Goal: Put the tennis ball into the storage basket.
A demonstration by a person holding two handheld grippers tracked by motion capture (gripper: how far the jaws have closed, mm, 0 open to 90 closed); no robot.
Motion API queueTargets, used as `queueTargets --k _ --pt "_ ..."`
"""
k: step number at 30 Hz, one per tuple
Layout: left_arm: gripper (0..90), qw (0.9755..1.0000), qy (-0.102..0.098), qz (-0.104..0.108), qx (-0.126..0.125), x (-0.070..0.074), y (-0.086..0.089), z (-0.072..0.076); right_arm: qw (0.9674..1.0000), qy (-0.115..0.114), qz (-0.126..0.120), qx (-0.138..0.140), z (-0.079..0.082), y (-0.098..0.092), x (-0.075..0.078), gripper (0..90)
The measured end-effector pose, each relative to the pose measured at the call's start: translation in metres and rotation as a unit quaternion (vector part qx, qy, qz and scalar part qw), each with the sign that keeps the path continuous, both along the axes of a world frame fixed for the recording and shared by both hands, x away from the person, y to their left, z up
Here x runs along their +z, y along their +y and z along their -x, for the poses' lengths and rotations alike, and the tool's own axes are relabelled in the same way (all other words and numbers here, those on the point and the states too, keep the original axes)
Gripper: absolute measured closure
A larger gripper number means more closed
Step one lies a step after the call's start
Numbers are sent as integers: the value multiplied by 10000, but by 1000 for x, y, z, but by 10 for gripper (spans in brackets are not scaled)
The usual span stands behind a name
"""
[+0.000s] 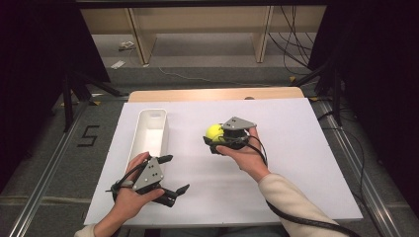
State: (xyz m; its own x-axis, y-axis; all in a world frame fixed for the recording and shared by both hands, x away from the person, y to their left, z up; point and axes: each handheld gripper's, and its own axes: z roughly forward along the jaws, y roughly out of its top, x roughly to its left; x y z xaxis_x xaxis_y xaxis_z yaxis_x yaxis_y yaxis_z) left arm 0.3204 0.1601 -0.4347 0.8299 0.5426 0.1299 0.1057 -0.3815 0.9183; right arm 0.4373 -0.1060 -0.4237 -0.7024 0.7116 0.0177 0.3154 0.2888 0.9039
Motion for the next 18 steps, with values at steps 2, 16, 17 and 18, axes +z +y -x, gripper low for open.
queueTargets --k 2,16,17,18 --pt "0 10000 0 5 0 0 0 0 10000 1 -6 10 0 1 0 265" --pt "0 10000 -6 -1 -2 0 0 0 10000 -2 -16 47 1 5 1 265" --pt "0 10000 -8 -1 -4 0 0 0 10000 -3 -15 46 1 5 1 265" --pt "0 10000 -7 -2 -4 0 0 0 10000 -6 -12 48 1 6 1 265"
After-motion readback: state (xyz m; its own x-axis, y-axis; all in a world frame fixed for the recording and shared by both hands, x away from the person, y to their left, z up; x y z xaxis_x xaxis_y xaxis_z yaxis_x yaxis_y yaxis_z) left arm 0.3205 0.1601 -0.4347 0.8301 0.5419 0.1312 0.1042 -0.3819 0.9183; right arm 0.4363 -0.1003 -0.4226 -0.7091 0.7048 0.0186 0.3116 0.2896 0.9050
